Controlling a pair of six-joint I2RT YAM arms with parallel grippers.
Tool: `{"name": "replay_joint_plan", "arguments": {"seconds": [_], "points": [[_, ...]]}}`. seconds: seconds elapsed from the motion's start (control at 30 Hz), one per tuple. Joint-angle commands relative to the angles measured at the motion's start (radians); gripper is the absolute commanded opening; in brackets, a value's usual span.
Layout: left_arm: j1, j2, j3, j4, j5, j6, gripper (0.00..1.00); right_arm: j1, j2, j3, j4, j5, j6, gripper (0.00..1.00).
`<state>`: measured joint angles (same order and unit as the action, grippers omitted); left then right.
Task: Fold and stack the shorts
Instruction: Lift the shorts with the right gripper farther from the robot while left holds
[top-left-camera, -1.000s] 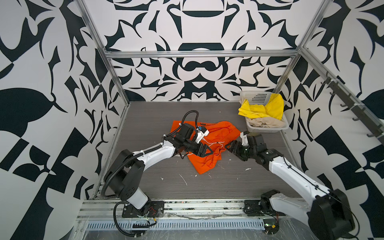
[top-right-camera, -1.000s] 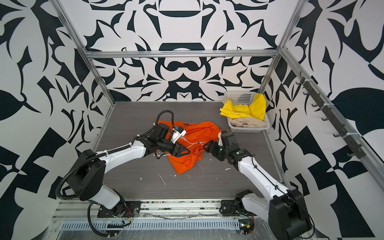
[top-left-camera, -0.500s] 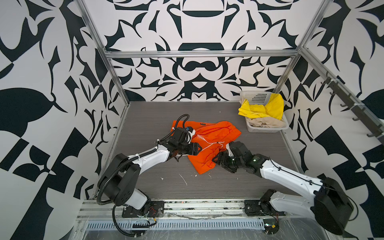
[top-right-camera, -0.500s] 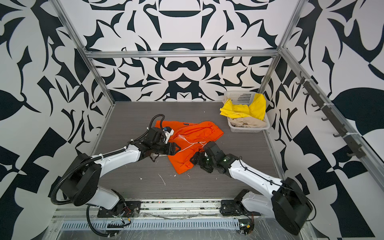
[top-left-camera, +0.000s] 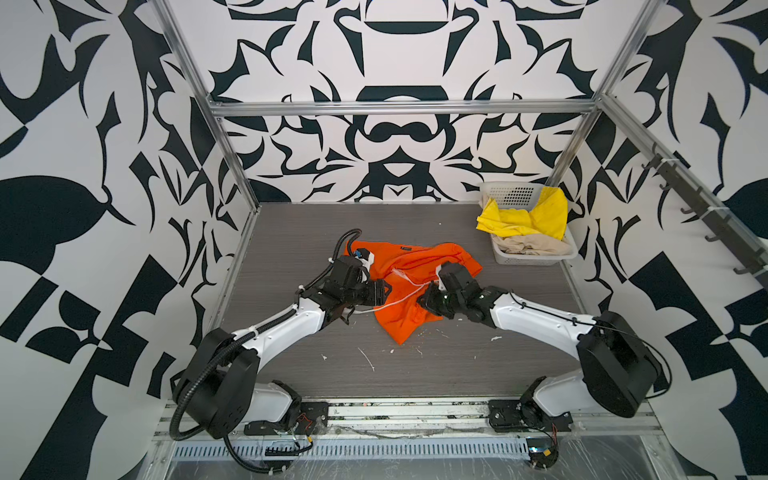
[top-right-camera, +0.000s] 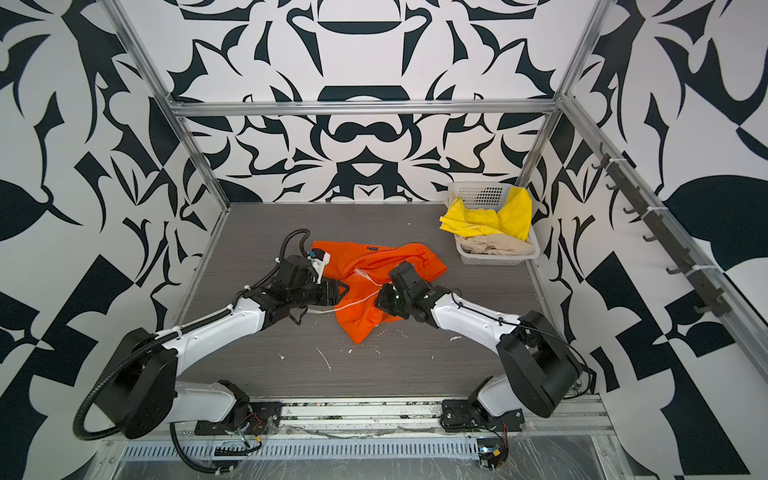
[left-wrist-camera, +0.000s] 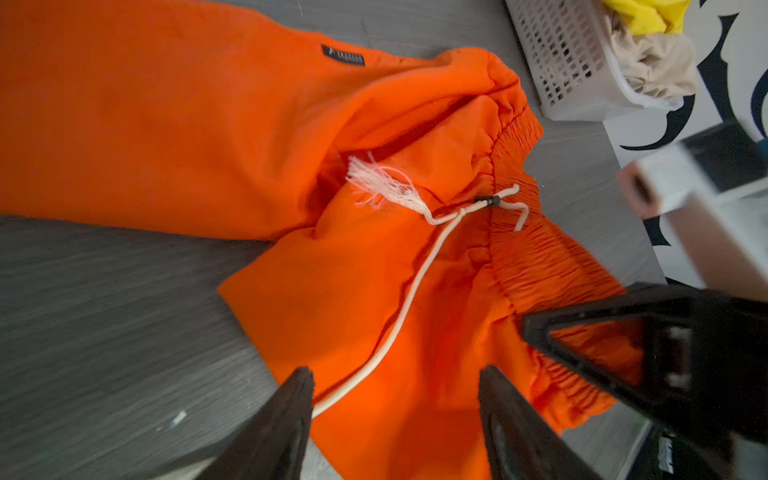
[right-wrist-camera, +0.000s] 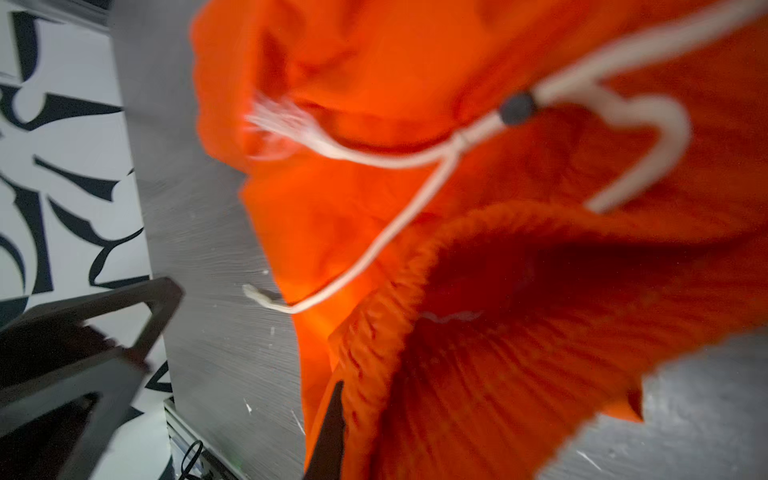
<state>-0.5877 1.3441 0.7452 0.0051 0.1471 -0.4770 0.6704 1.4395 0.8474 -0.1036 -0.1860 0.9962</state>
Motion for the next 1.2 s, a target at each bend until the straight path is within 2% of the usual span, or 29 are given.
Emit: {"name": "replay_joint_plan", "arguments": {"seconds": [0.0,0.17,0.3,0.47,0.6,0.87,1.17], "points": [[0.006,-0.062,-0.009,0.024,-0.061,0.037,0.68,-0.001,-0.068,0.234,-0.025,0.054,-0.150,0.05],[0.008,-0.172,-0.001,0.030,-0.100,0.103,0.69,-0.003,-0.048,0.518,-0.109,0.071,-0.293,0.01],[0.008,-0.238,0.005,0.029,-0.129,0.137,0.70,-0.002,-0.018,0.682,-0.134,0.087,-0.367,0.00],[0.008,-0.277,-0.001,0.031,-0.072,0.186,0.71,-0.003,0.037,0.870,-0.201,0.097,-0.447,0.00],[0.008,-0.285,-0.026,0.037,-0.072,0.224,0.71,-0.003,0.064,0.945,-0.224,0.088,-0.477,0.00],[0.008,-0.217,-0.045,0.038,-0.153,0.284,0.71,-0.002,0.094,1.101,-0.310,0.070,-0.516,0.00],[0.002,-0.184,-0.106,0.212,-0.077,0.284,0.70,-0.003,0.116,1.246,-0.346,0.127,-0.516,0.00]]}}
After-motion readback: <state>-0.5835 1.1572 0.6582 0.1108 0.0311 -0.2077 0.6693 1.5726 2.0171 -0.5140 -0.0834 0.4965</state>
